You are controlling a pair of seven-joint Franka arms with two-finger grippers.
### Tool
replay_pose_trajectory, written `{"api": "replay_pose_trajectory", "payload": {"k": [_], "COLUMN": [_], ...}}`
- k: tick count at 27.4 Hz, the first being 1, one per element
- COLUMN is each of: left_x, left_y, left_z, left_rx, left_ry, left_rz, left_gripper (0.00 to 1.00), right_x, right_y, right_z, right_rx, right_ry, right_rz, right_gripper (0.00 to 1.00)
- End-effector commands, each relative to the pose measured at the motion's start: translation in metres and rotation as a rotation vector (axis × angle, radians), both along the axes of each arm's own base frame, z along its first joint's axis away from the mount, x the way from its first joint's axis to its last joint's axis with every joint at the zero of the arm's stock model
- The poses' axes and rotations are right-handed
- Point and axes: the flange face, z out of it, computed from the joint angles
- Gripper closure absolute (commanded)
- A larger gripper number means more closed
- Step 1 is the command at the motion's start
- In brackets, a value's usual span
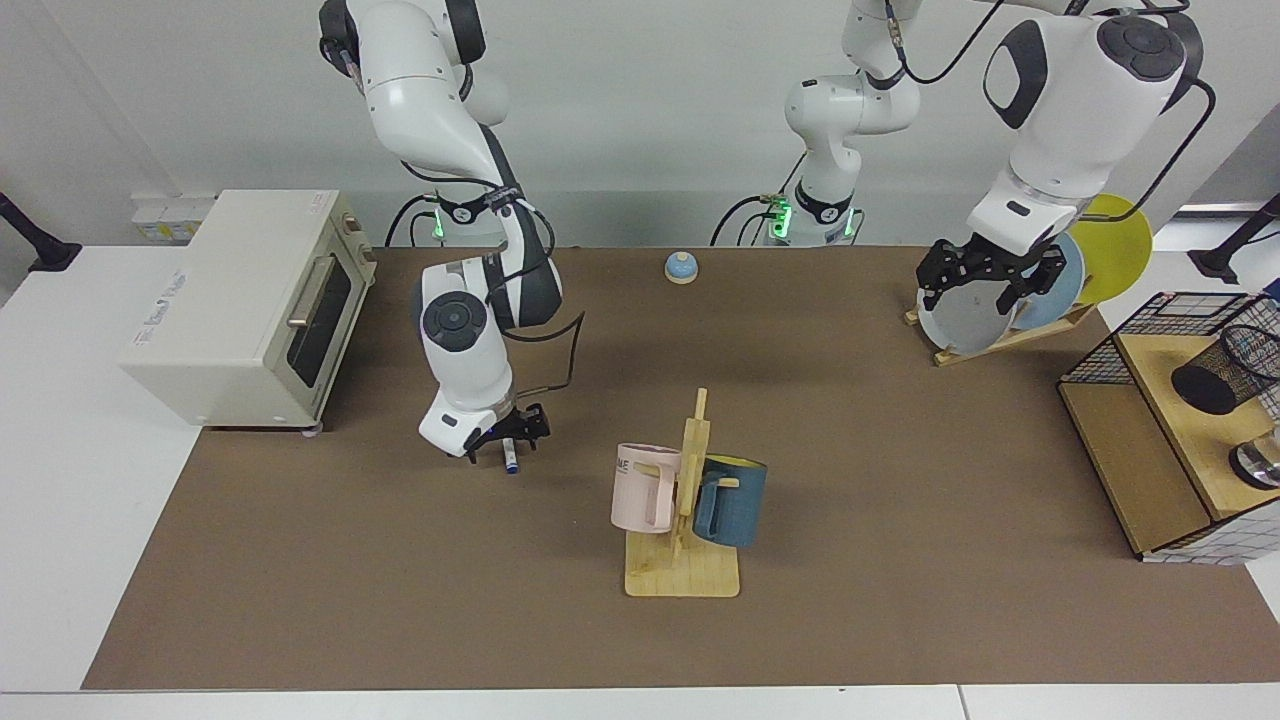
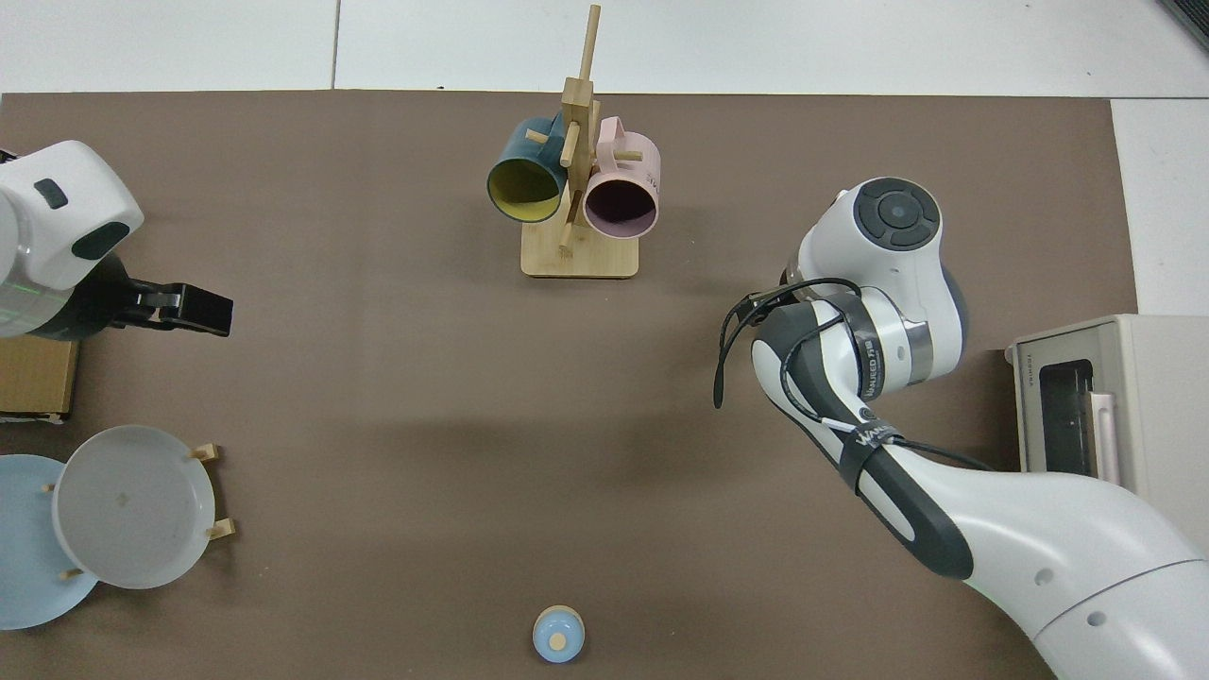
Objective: Put markers into pen holder
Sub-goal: 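Lower the right gripper over the marker and close on it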
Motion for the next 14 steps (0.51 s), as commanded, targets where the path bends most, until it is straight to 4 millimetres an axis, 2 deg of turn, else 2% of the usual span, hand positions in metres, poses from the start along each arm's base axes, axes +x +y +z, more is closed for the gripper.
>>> {"api": "replay_pose_trajectory", "payload": {"k": [1, 4, 8, 12, 13, 14], "left_x": [-0.0099, -0.01, -0.0099, -0.01, -0.01, -0.01], "left_y": [-0.0007, -0.0015, -0.0007, -0.0007, -0.0007, -0.0007], "left_z": [0.0019, 0.0019, 0.0019, 0.0012, 0.0012, 0.0012], "left_rx": [-0.009, -0.009, -0.009, -0.009, -0.009, -0.009], "left_ry": [0.003, 0.003, 0.003, 0.005, 0.005, 0.005], "left_rz": [0.005, 0.004, 0.005, 0.005, 0.005, 0.005], "left_gripper": [0.0, 0.0, 0.0, 0.0, 0.0, 0.0], "right_x": [0.0022, 0.0023, 0.0006, -0.0004, -0.0004, -0.0004], "right_y": [-0.0051, -0.0071, -0.0023, -0.0016, -0.0026, -0.0015], "right_z": [-0.0131, -0.0134, -0.0129, -0.0135, -0.0137, -0.0131], "right_rx": [-0.008, -0.008, -0.01, -0.011, -0.012, -0.011], "right_ry": [0.002, 0.005, 0.009, 0.016, 0.018, 0.018], "right_rz": [0.032, 0.028, 0.025, 0.023, 0.022, 0.022], "right_gripper": [0.12, 0.28, 0.66, 0.95, 1.0, 1.0]}}
